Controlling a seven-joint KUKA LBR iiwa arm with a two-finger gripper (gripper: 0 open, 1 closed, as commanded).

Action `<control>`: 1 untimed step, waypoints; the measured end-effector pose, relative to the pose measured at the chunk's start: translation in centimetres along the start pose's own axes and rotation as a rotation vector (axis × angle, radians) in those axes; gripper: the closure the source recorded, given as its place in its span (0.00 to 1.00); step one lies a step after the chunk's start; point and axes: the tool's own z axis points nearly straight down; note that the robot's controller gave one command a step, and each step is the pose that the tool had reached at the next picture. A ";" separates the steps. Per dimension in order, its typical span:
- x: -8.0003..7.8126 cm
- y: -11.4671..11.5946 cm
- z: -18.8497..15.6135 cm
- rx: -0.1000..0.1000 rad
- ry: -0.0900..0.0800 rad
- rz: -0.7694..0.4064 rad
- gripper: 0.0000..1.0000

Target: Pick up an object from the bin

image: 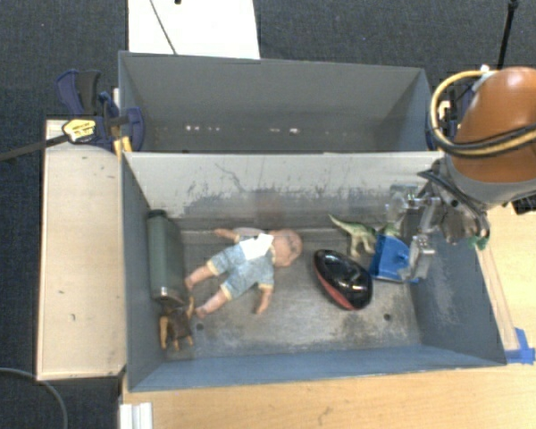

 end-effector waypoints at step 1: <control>-0.1 3.1 7.8 0.000 -0.004 0.037 0.00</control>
Offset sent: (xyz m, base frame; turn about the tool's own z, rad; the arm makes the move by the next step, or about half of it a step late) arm 0.0060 0.0471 -0.0561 0.1971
